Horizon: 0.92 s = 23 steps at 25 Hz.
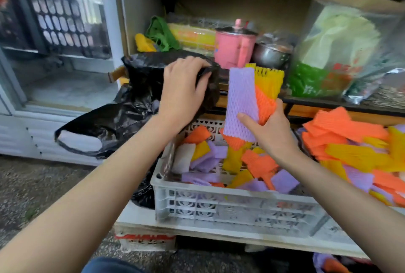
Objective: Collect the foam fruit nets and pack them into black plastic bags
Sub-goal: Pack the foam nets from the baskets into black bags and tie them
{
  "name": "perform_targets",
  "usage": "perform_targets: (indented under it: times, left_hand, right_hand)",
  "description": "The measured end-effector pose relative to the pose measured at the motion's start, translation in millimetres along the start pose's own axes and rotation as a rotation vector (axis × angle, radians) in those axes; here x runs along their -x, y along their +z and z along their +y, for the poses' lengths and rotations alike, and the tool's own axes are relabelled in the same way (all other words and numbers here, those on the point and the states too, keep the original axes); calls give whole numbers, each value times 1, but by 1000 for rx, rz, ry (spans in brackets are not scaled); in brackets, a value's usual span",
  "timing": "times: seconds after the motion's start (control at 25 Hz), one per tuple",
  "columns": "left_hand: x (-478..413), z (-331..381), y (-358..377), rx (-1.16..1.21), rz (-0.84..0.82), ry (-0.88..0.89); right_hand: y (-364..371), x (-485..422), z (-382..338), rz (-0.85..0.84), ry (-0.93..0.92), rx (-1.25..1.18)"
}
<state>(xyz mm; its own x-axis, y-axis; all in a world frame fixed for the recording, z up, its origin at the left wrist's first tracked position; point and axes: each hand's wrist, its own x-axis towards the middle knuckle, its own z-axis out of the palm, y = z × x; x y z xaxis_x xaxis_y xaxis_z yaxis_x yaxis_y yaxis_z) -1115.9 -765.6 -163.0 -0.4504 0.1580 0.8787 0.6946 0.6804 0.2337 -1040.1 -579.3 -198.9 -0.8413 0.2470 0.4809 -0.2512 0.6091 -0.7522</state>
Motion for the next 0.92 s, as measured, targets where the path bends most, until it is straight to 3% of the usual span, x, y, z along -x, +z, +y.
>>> perform_targets:
  times: [0.28,0.48,0.68,0.92]
  left_hand:
    - [37,107,64,205,-294,91]
    - [94,141,80,240,-682,6]
    - [106,106,49,244,-575,-103]
    - [118,-6,49,63,-586,-441]
  right_hand:
    - [-105,37,37,124,129,120]
    - [-139,55,48,154,185,183]
    - [-132,49,25,148,69,110]
    - [-68,22,11,5,-10,88]
